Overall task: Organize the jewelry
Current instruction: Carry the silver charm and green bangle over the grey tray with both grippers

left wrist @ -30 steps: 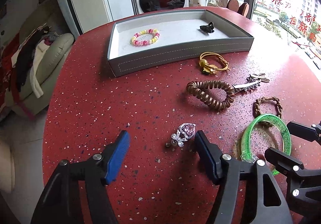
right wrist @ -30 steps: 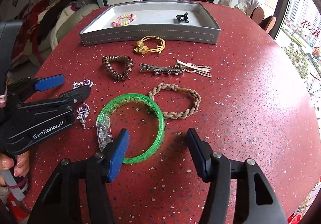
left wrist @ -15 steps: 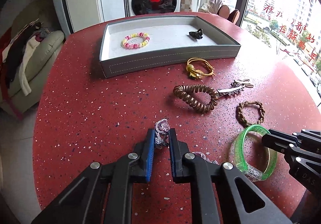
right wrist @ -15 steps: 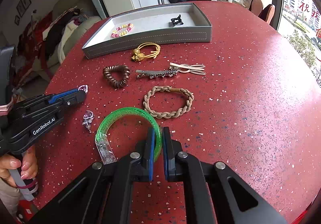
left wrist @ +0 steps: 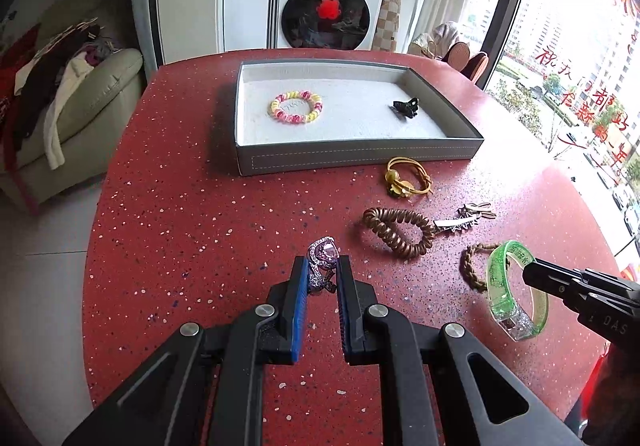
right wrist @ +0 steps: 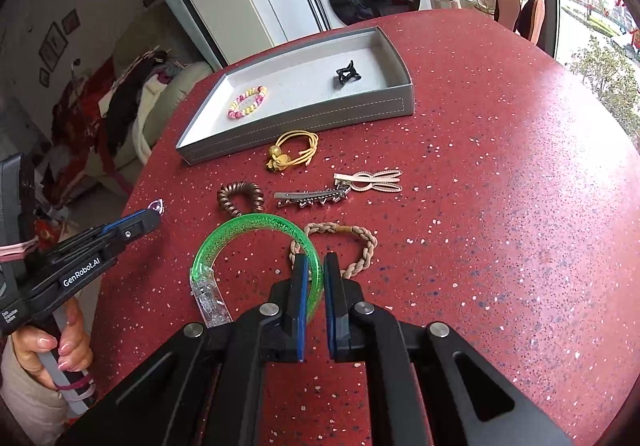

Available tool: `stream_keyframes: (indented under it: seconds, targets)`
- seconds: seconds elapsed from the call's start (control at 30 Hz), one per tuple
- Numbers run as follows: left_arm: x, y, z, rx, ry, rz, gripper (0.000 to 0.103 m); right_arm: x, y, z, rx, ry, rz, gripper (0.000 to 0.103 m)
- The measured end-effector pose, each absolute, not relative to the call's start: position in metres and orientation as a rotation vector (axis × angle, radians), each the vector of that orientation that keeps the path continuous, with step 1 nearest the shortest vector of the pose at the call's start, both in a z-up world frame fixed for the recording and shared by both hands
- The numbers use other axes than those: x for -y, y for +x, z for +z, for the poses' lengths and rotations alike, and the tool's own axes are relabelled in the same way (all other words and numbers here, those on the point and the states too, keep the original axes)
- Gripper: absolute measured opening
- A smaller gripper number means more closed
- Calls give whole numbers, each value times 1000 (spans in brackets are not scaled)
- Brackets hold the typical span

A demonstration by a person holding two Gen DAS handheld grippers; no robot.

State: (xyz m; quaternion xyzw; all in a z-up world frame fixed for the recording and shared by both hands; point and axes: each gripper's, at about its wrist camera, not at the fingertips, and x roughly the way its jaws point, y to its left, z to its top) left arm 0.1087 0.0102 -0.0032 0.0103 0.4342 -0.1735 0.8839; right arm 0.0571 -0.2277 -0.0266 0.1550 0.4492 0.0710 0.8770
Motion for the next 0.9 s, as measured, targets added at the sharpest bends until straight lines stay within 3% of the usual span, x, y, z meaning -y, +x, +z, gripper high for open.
stream_keyframes:
  seconds: [0.6, 0.9]
  targets:
    - [12, 197, 57, -840, -10, -329, 33, 262, 180, 30, -876, 252, 170, 8]
    - [27, 278, 55, -858, 25, -279, 33, 268, 261, 21, -899, 198, 135, 8]
